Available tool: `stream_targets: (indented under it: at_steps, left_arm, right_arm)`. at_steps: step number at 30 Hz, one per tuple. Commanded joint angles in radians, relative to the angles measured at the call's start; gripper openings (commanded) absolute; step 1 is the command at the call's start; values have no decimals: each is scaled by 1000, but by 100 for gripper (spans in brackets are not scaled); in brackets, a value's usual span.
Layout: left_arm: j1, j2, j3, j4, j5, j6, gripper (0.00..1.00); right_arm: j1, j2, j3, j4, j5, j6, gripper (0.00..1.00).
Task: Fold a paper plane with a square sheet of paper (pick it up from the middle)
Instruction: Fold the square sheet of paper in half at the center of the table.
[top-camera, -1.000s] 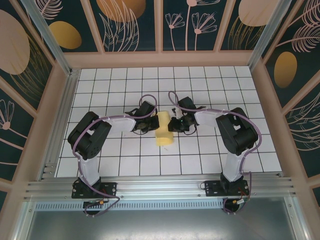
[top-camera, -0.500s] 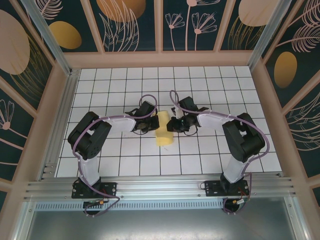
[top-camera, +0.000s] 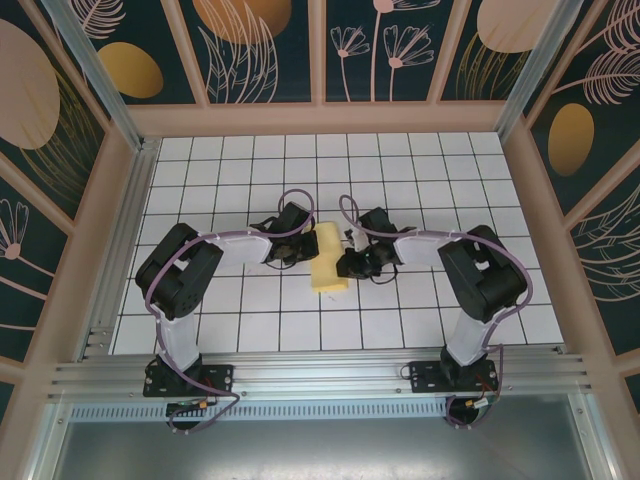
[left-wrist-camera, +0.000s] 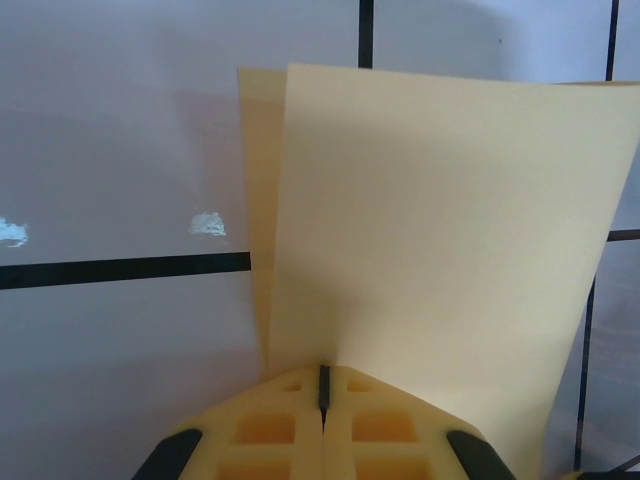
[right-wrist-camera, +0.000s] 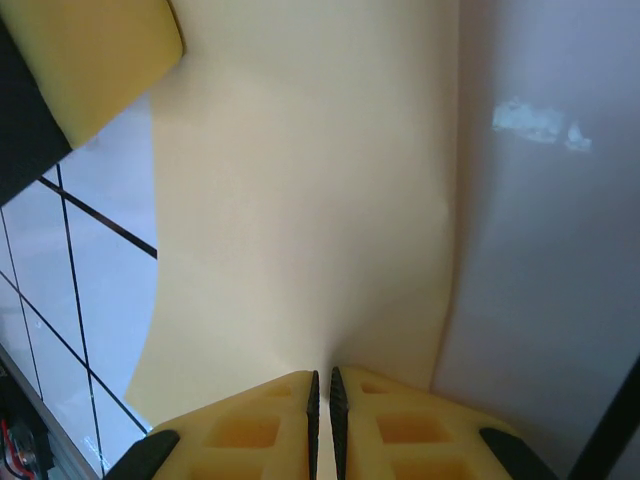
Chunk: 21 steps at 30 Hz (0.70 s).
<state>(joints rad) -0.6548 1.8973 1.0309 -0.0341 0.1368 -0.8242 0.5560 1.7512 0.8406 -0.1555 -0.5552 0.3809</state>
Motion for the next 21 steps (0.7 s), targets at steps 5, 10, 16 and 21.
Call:
stream_targets:
  at_steps: [5, 10, 16, 21]
  left_arm:
    - [1, 50, -35, -106, -72, -9, 3]
    - [2, 48, -34, -105, -69, -9, 3]
    - [1, 50, -38, -99, -61, -10, 3]
    - [3, 52, -39, -92, -59, -17, 3]
  right_arm:
    - [-3, -107, -106, -118, -27, 4, 16]
    - [-3, -139, -48, -98, -44, 30, 16]
    - [5, -66, 12, -64, -32, 53, 16]
    - [30, -35, -24, -45, -44, 52, 16]
